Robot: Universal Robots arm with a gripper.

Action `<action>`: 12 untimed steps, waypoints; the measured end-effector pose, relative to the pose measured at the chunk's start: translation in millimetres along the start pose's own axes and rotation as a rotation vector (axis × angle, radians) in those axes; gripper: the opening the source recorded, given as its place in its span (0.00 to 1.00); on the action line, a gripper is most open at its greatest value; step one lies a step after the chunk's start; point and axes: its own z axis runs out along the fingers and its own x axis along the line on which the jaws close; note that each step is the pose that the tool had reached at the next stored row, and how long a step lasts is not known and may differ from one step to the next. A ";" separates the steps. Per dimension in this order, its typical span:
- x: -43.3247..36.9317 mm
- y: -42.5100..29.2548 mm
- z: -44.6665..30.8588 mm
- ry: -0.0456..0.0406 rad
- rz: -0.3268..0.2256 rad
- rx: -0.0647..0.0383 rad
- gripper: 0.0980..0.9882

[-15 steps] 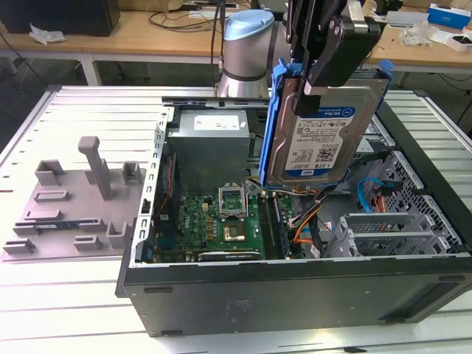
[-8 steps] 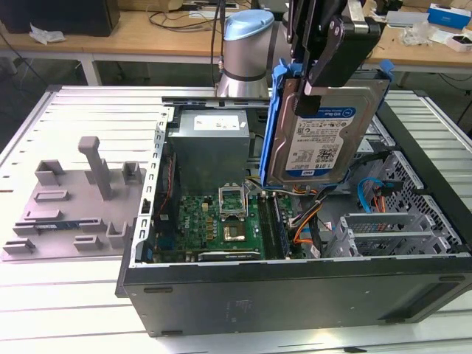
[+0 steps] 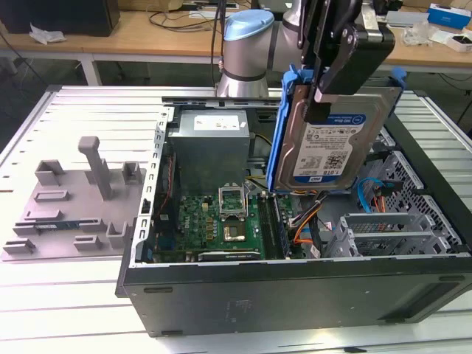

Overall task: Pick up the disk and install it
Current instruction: 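Insert the disk into the insertion slot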

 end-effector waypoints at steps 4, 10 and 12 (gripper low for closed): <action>1.3 -5.6 0.7 0.0000 0.003 0.000 0.30; 4.7 -11.4 2.3 -0.0001 0.009 0.000 0.30; 8.2 -13.8 3.4 -0.0002 0.011 0.000 0.30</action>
